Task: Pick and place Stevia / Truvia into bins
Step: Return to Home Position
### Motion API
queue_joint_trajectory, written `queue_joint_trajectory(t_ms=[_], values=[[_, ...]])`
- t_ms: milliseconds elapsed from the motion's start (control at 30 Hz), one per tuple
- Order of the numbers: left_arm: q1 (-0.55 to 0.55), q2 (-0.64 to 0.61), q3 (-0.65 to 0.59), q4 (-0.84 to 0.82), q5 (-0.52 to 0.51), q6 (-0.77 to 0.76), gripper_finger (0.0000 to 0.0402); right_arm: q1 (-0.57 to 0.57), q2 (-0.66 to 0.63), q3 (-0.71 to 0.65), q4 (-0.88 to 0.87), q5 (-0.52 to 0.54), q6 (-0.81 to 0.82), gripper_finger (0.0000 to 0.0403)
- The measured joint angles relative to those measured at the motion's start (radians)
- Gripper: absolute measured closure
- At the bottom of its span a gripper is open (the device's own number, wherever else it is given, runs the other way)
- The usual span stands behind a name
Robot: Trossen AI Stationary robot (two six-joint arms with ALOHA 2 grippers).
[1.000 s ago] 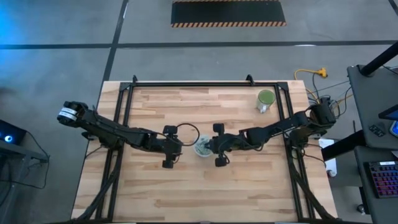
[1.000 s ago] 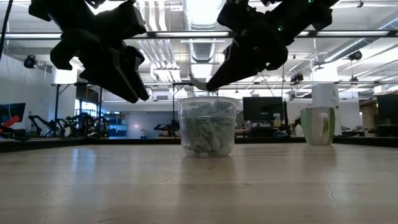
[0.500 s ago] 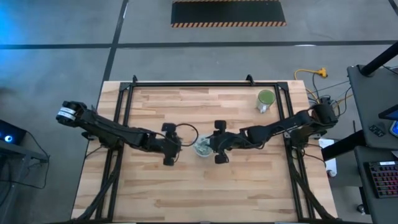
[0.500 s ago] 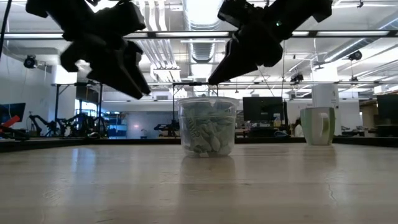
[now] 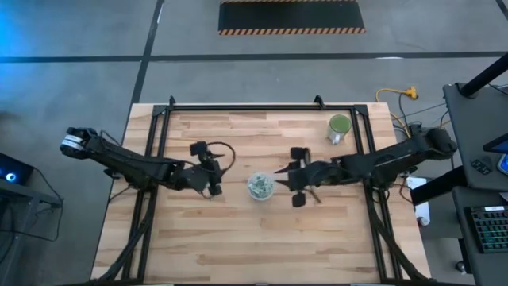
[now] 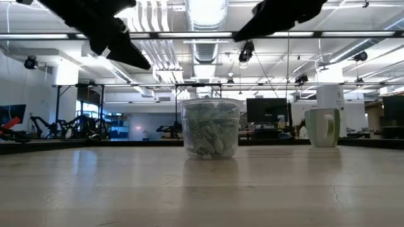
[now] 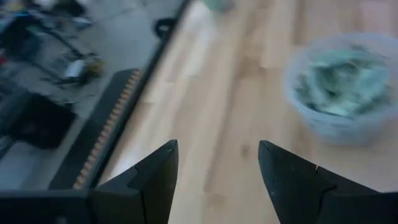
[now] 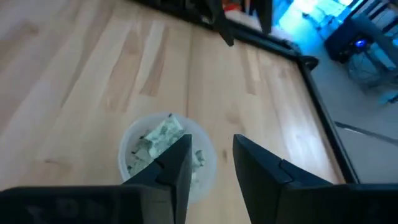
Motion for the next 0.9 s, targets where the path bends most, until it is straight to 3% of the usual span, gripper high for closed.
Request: queue_joint_trajectory(t_ms=[67, 167, 233, 367, 600, 900], values=[[0.0, -0.038, -0.037, 0.049, -0.057, -0.003, 0.0197, -0.001, -0.067, -0.039, 0.01, 0.001, 0.009, 0.0297], [0.012, -0.113, -0.128, 0.233, -0.05, 0.062, 0.0197, -0.001, -0.169, -0.127, 0.104, -0.001, 0.009, 0.0301], [0.035, -0.166, -0.204, 0.403, 0.028, 0.135, 0.0197, -0.004, -0.237, -0.197, 0.186, -0.001, 0.002, 0.0303], [0.128, -0.269, -0.328, 0.636, 0.286, 0.179, 0.0197, -0.016, -0.371, -0.322, 0.317, 0.0, -0.011, 0.0307], [0.304, -0.381, -0.444, 0.689, 0.547, 0.121, 0.0197, -0.023, -0.59, -0.451, 0.344, -0.001, -0.007, 0.0314], [0.317, -0.531, -0.556, 0.749, 0.545, 0.106, 0.0197, -0.029, -0.737, -0.563, 0.349, 0.041, 0.049, 0.0309]])
